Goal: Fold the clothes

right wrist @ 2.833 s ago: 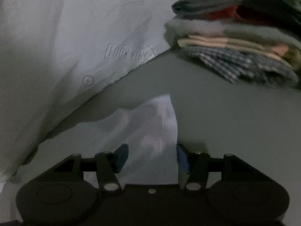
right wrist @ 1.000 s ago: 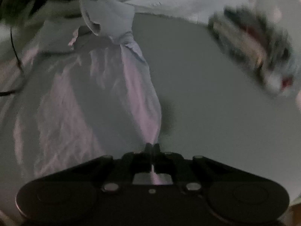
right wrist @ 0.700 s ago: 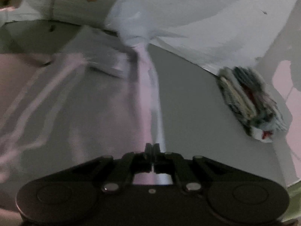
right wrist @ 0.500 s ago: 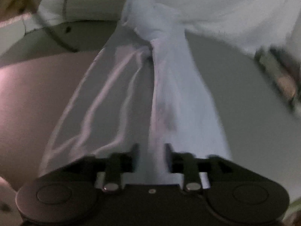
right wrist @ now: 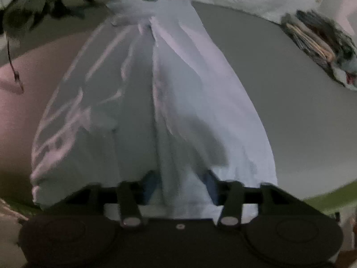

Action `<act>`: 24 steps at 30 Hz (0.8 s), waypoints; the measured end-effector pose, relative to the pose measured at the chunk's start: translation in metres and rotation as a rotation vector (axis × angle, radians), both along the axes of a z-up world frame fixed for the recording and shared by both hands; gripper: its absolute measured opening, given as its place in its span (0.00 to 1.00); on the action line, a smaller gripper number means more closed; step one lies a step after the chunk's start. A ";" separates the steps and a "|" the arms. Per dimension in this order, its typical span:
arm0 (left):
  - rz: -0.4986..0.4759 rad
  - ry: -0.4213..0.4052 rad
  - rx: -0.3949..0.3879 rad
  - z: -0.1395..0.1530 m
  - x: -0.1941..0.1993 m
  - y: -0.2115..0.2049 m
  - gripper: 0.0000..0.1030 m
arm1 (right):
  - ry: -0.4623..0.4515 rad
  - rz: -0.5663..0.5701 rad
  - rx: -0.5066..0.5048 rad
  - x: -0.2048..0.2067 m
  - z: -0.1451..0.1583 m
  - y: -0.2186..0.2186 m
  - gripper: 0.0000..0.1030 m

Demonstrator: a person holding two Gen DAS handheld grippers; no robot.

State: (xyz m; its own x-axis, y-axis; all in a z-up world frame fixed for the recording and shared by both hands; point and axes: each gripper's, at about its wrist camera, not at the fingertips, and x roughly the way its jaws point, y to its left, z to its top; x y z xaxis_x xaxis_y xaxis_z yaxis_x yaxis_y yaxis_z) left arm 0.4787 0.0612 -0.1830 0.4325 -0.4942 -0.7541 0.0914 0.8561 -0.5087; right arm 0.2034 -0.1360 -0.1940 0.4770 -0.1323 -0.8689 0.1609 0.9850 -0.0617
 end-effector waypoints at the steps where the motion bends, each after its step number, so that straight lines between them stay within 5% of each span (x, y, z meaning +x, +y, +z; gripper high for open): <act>1: -0.010 0.007 0.003 -0.003 -0.011 -0.001 0.46 | 0.001 0.008 0.008 0.002 0.001 -0.001 0.09; 8: -0.066 0.071 0.013 -0.023 -0.082 -0.013 0.53 | 0.078 0.114 0.148 0.025 0.016 -0.021 0.13; 9: -0.071 0.083 0.012 -0.026 -0.091 -0.014 0.58 | 0.060 0.114 0.184 0.028 0.023 -0.027 0.16; 11: -0.076 0.090 0.019 -0.030 -0.109 -0.015 0.61 | 0.008 0.094 0.253 0.033 0.038 -0.041 0.43; 16: -0.060 0.089 0.003 -0.033 -0.152 -0.009 0.62 | -0.052 0.034 0.265 0.060 0.042 -0.082 0.37; 19: -0.037 0.107 -0.043 -0.035 -0.175 -0.003 0.49 | -0.017 0.064 0.244 0.075 0.030 -0.086 0.28; 21: -0.001 0.122 -0.066 -0.036 -0.195 -0.002 0.11 | 0.013 0.094 0.269 0.083 0.017 -0.085 0.26; 24: 0.024 0.154 -0.063 -0.042 -0.221 -0.004 0.09 | 0.043 0.116 0.313 0.091 0.000 -0.086 0.25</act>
